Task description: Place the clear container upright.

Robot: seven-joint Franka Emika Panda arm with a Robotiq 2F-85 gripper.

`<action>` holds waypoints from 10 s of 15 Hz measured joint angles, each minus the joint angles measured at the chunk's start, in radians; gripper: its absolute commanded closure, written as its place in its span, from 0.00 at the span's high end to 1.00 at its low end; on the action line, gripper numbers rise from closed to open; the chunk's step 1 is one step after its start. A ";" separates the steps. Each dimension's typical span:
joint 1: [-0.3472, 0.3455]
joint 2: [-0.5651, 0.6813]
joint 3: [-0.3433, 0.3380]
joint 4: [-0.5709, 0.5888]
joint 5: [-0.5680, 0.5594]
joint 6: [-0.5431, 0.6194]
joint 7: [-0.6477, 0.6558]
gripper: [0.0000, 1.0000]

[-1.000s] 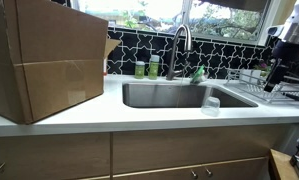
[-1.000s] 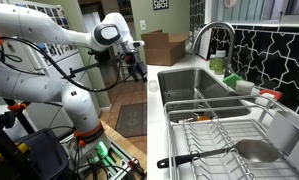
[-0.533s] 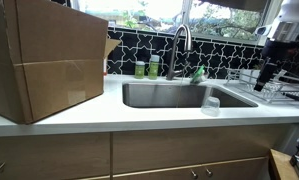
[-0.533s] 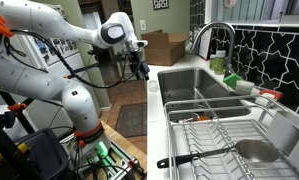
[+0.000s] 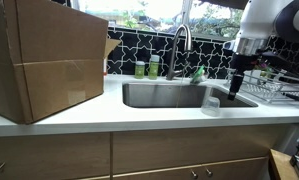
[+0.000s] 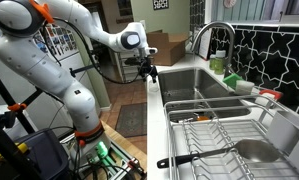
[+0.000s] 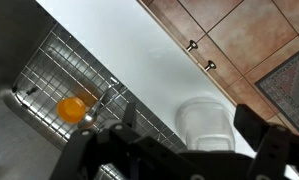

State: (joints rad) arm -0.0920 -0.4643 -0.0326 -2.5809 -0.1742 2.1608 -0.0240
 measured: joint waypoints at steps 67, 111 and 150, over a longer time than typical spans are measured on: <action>0.079 0.471 0.046 0.384 -0.267 -0.559 0.183 0.32; -0.313 0.872 -0.246 0.740 0.612 -1.076 -0.228 0.32; -0.434 1.196 -0.118 1.046 0.655 -1.337 0.218 0.83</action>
State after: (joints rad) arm -0.5256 0.7313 -0.1509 -1.5345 0.4807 0.8242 0.1936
